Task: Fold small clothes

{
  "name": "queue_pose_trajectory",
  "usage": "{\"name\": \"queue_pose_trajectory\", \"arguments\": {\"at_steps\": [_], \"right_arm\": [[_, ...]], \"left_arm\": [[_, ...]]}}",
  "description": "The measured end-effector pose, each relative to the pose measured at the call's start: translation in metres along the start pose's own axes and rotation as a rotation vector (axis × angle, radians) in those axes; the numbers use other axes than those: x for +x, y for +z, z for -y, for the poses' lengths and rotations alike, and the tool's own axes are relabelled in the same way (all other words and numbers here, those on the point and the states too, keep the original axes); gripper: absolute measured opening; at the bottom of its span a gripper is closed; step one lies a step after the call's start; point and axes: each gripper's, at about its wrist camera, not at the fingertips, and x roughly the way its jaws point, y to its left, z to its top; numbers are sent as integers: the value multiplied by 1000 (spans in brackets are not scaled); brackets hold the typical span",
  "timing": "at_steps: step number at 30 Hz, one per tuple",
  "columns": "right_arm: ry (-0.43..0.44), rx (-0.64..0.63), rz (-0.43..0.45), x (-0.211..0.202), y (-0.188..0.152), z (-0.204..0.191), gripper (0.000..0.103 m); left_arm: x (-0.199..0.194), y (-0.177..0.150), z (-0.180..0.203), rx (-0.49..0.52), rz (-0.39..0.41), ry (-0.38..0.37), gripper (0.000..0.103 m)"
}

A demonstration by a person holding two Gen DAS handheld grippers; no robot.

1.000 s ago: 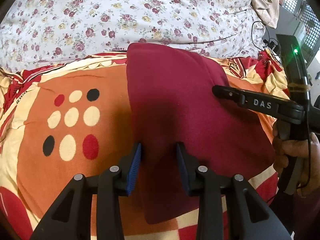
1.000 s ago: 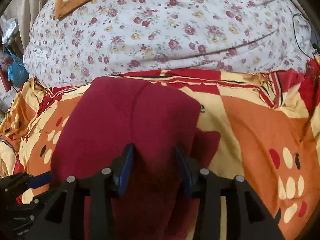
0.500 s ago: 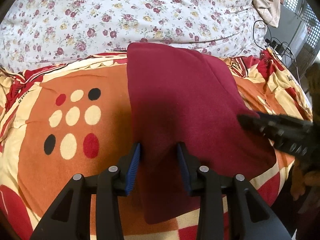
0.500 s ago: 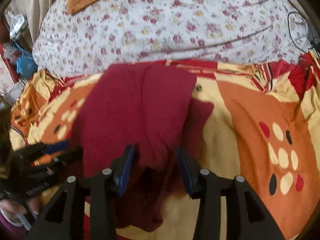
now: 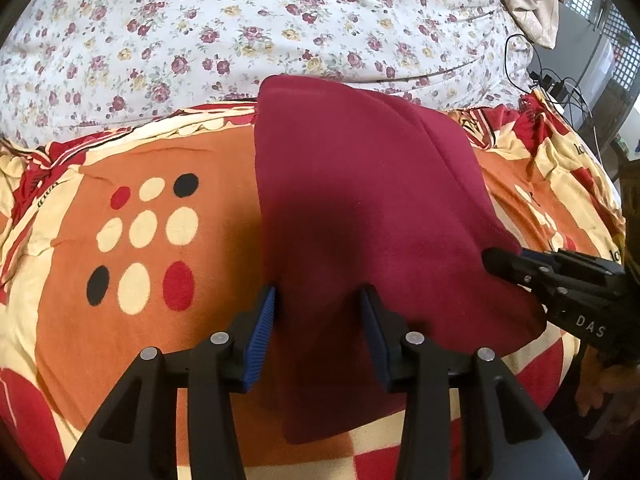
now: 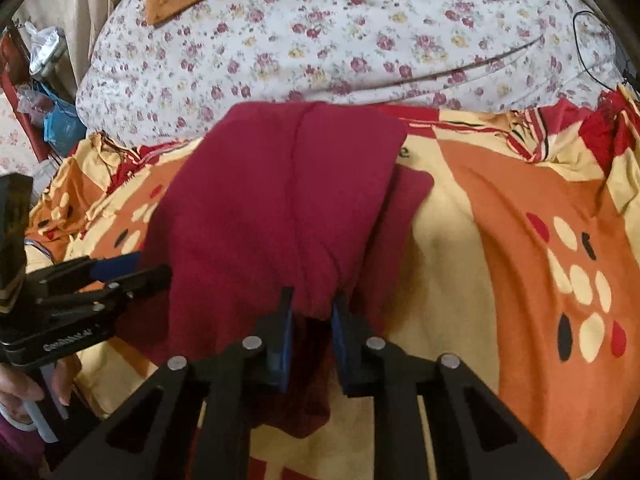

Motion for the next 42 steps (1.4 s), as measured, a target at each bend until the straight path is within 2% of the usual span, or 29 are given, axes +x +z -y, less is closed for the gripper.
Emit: {"name": "queue_pose_trajectory", "arguments": {"at_steps": [2, 5, 7, 10, 14, 19, 22, 29, 32, 34, 36, 37, 38, 42], "right_arm": [[0, 1, 7, -6, 3, -1, 21], [7, 36, 13, -18, 10, 1, 36], [8, 58, 51, -30, 16, 3, 44], [11, 76, 95, -38, 25, 4, 45], [-20, 40, 97, -26, 37, -4, 45], [-83, 47, -1, 18, 35, 1, 45], [-30, 97, 10, 24, 28, 13, 49], [-4, 83, 3, 22, 30, 18, 53], [28, 119, 15, 20, 31, 22, 58], [54, 161, 43, 14, 31, 30, 69], [52, 193, 71, 10, 32, 38, 80], [52, 210, 88, 8, 32, 42, 84], [56, 224, 96, 9, 32, 48, 86], [125, 257, 38, 31, 34, 61, 90]], "left_arm": [[0, 1, -1, 0, -3, -1, 32], [-1, 1, -2, -6, -4, -6, 32], [0, 1, -2, -5, -2, -4, 32], [0, 1, -2, -2, -2, -2, 33], [1, 1, -2, -5, -4, -3, 34], [3, 1, -4, -11, -11, -5, 39], [2, 3, -5, -15, -19, -14, 39], [1, 14, -21, -95, -32, -121, 39], [2, 19, -27, -135, -34, -174, 40], [2, 24, -34, -169, -28, -210, 41], [4, 29, -42, -210, -19, -248, 46], [5, 31, -46, -230, -8, -267, 53], [7, 33, -48, -241, 0, -281, 58], [28, 40, -53, -275, -39, -319, 61]]}}
